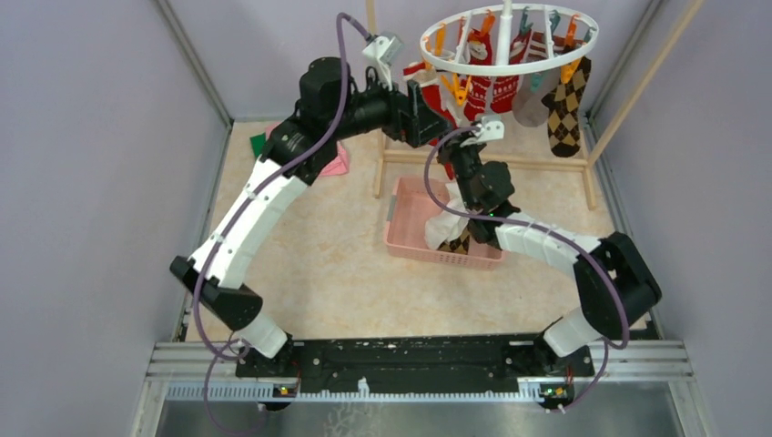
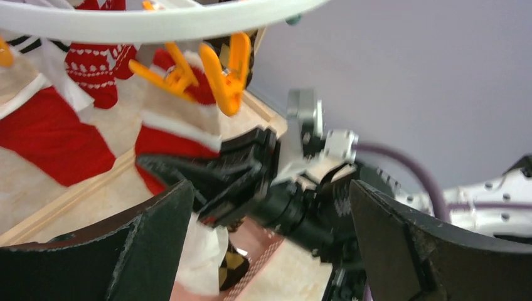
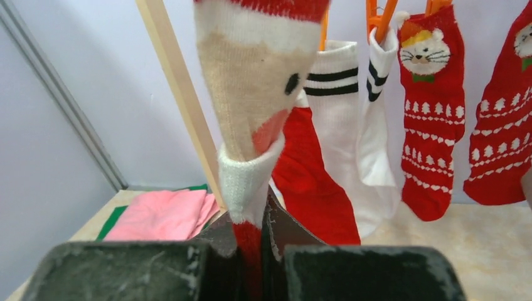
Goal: Remove the socks clipped to the hanger
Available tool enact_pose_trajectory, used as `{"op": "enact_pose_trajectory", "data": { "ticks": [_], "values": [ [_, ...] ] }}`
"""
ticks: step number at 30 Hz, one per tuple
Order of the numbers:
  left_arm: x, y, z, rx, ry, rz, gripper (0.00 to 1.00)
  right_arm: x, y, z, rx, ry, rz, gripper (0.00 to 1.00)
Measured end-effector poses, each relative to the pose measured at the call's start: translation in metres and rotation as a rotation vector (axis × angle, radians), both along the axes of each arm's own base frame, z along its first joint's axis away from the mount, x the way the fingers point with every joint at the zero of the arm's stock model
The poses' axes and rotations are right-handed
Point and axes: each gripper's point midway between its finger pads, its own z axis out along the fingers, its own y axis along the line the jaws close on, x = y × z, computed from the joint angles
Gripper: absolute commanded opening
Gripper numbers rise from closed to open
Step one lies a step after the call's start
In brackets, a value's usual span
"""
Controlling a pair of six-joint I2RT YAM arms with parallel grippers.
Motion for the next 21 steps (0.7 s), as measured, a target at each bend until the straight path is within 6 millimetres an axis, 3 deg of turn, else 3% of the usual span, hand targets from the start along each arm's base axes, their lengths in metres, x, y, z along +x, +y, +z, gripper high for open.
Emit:
{"op": "enact_pose_trajectory", "data": {
  "ticks": [6,10,13,16,21],
  "values": [
    [-0.028,0.035,0.008,0.034,-0.055,0.018,0.99,-0.031,-0.009,0.033,0.059,-0.032,0.093,0.0],
    [-0.021,0.039,0.009,0.033,-0.064,0.035,0.98,-0.056,-0.009,0.062,0.111,-0.054,0.191,0.0],
    [-0.009,0.035,0.005,0.038,-0.058,0.043,0.96,-0.071,-0.003,0.072,0.139,-0.045,0.271,0.0],
    [-0.001,0.031,-0.003,0.052,-0.055,0.046,0.94,-0.081,0.008,0.068,0.153,-0.012,0.36,0.0],
    [0.009,0.036,-0.012,0.074,-0.059,0.062,0.91,-0.094,0.039,0.038,0.149,0.114,0.539,0.0]
  ]
}}
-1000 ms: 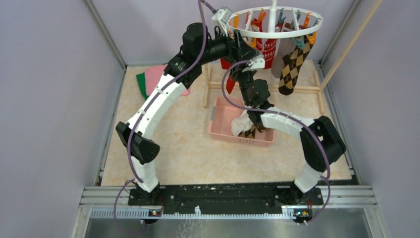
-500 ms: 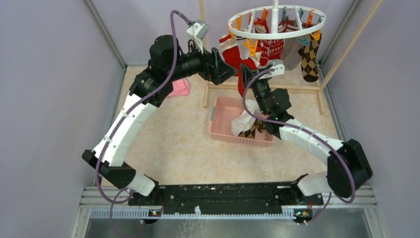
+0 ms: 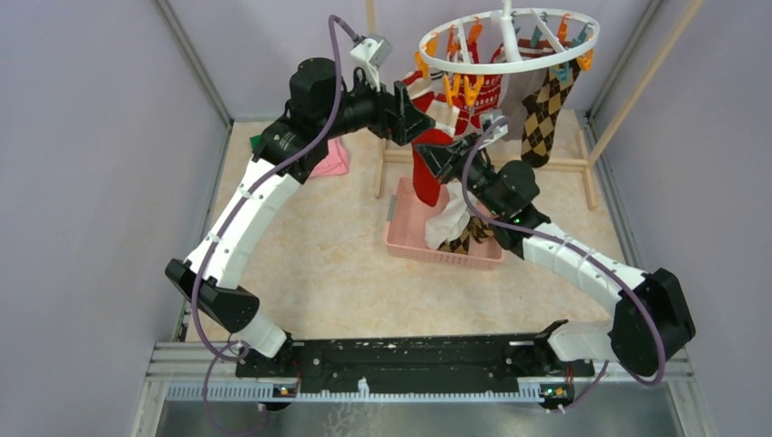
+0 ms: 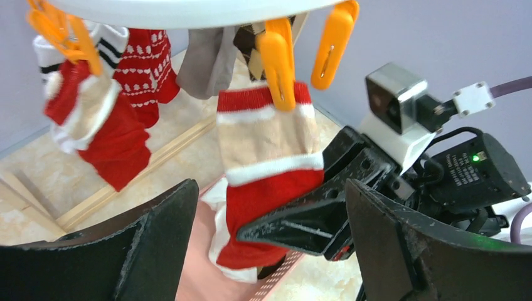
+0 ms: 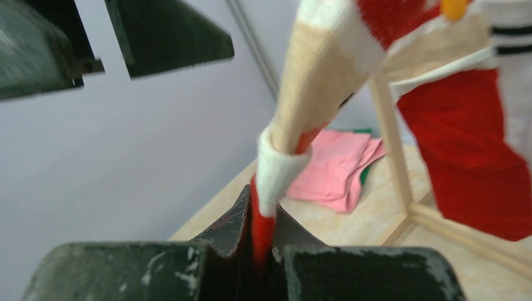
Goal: Remove the socks clipped to the hanger
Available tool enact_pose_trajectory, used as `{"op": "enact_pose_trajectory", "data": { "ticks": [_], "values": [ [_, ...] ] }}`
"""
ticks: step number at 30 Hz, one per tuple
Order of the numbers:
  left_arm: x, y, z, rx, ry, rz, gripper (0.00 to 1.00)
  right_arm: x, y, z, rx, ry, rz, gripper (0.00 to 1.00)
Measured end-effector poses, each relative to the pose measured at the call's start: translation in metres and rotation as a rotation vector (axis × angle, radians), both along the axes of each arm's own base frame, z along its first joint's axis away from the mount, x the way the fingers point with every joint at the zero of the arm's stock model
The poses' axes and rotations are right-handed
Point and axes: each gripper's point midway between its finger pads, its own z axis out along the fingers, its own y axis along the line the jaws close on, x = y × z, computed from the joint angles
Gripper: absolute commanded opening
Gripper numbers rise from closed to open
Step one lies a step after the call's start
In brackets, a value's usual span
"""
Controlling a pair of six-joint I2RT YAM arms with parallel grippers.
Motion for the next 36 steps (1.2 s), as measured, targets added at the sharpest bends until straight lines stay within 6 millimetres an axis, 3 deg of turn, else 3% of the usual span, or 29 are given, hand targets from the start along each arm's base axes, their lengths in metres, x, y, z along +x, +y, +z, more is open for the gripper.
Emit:
{"op": "enact_pose_trajectory", "data": {
  "ticks": [5,9,15,27,36],
  "values": [
    [0.01,0.012,-0.006,0.011,0.006,0.026,0.89,-0.003,0.024,-0.034,-0.023,0.106,0.128,0.0],
    [0.012,0.02,-0.026,0.04,0.047,0.026,0.89,-0.007,0.03,-0.038,-0.019,0.127,0.167,0.0],
    [-0.001,0.023,-0.053,0.076,0.114,-0.034,0.88,-0.011,0.03,-0.027,0.007,0.115,0.186,0.0],
    [-0.046,0.012,-0.054,0.058,0.121,-0.284,0.82,-0.039,0.01,0.028,0.119,0.05,0.203,0.02],
    [-0.071,0.01,-0.052,0.043,0.103,-0.427,0.79,-0.048,0.008,0.038,0.172,0.08,0.236,0.02]
  ]
}}
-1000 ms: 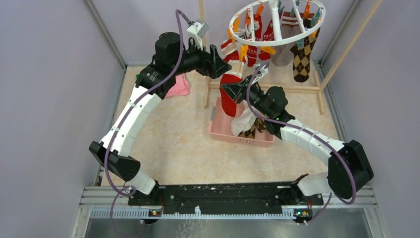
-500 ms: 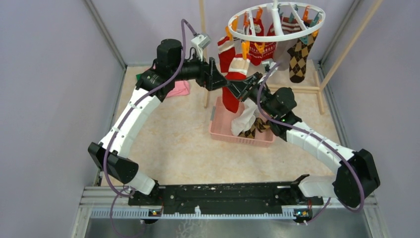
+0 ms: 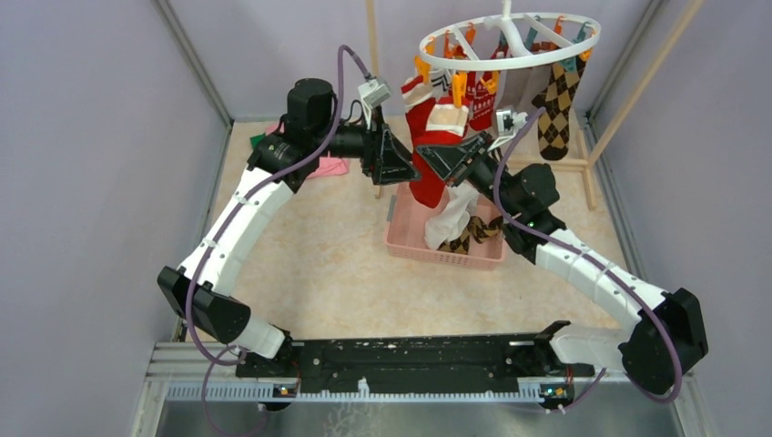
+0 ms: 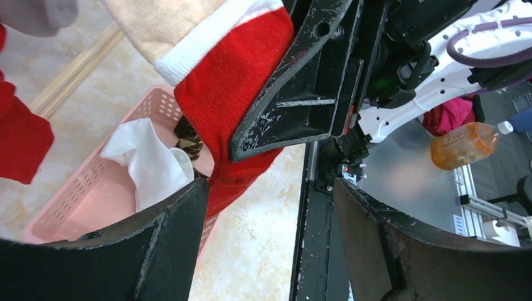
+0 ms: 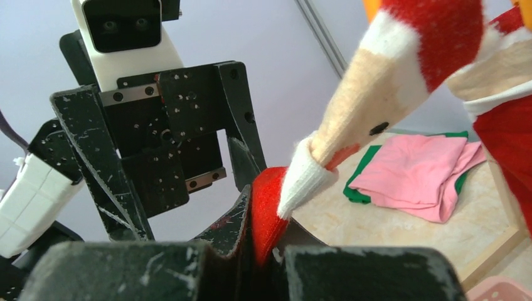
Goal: Remove the socks clipped to the hanger
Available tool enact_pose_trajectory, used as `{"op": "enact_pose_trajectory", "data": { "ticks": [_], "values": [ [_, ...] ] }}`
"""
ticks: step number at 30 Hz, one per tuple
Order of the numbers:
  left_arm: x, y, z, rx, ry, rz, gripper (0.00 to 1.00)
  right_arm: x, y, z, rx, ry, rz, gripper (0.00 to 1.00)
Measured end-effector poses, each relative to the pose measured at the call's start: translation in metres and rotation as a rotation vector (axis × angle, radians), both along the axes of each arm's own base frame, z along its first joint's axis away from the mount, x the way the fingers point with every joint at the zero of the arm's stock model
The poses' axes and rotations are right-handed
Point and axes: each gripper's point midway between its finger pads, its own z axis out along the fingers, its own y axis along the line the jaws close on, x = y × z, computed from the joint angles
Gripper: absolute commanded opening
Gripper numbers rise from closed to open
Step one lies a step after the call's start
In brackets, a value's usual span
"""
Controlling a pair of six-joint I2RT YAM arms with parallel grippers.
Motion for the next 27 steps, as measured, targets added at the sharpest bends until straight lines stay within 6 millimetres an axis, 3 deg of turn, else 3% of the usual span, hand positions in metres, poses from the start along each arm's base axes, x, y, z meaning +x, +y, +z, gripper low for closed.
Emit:
{"op": "enact_pose_trajectory", "data": {
  "ticks": [5,12,17,19,22,23,25,27],
  "values": [
    [-0.006,-0.001,-0.002,-0.006,-0.011,-0.043,0.79,-0.003,0.001,0.001,0.025,0.033,0.031,0.02],
    [-0.002,-0.005,-0.006,-0.002,-0.054,-0.063,0.7,-0.01,0.003,0.006,0.061,0.057,0.078,0.02],
    [0.007,-0.017,-0.021,0.024,-0.059,-0.058,0.8,-0.01,0.002,0.006,0.071,0.073,0.086,0.01],
    [0.01,-0.019,-0.025,0.033,-0.058,-0.051,0.69,-0.01,0.002,0.006,0.073,0.077,0.087,0.02],
    [0.013,-0.02,-0.027,0.039,-0.061,-0.042,0.24,-0.01,0.002,0.006,0.077,0.083,0.09,0.05],
    [0.013,-0.02,-0.027,0.039,-0.061,-0.042,0.14,-0.01,0.002,0.006,0.077,0.083,0.09,0.17],
    [0.014,-0.02,-0.026,0.037,-0.075,-0.042,0.05,-0.009,0.002,0.006,0.077,0.089,0.088,0.33],
    [0.016,-0.02,-0.026,0.039,-0.085,-0.036,0.04,-0.005,0.0,0.003,0.065,0.094,0.07,0.48]
  ]
}}
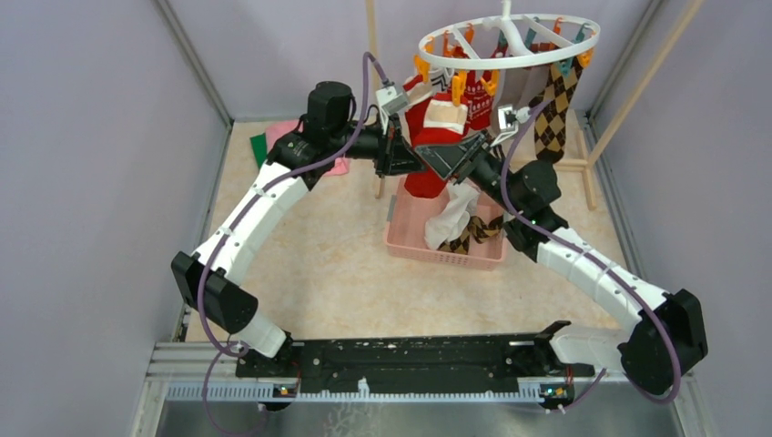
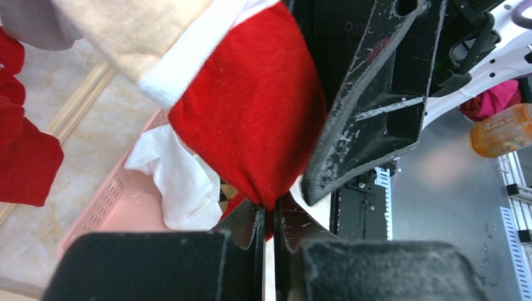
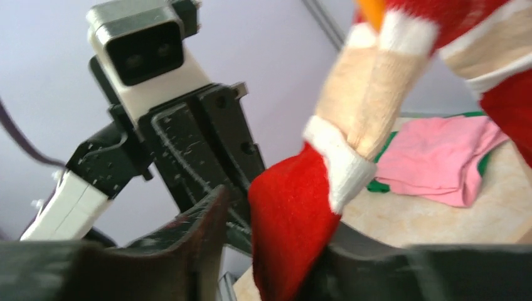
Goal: Remove the socks clipped to the hanger
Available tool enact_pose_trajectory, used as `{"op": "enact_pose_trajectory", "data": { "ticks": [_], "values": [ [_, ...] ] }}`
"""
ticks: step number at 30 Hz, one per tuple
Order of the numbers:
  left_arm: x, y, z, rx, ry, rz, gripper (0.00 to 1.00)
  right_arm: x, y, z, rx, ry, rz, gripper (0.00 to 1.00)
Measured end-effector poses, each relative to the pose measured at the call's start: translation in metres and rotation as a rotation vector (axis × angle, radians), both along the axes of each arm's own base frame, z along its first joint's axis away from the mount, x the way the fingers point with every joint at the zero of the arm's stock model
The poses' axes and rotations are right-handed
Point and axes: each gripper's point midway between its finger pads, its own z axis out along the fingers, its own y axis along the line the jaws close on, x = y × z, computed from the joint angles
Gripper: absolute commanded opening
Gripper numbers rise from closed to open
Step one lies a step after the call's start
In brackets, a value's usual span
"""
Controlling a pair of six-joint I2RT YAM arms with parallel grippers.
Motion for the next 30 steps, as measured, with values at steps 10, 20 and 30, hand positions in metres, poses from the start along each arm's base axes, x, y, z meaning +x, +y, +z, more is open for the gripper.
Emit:
{"op": "enact_pose_trajectory", "data": {
  "ticks": [10,20,30],
  "values": [
    [0.0,-0.009,-0.001,0.014,-0.023,0.025,0.01,0.042,-0.026,0.01,-0.105,-0.01,-0.279,0.68],
    [-0.005,-0.016,-0.003,0.023,-0.03,0.026,0.0,0.075,-0.039,0.061,-0.168,-0.139,-0.461,0.65],
    [-0.007,-0.017,-0.005,0.032,-0.023,0.026,0.0,0.102,-0.055,0.062,-0.225,-0.148,-0.531,0.65]
  ]
}}
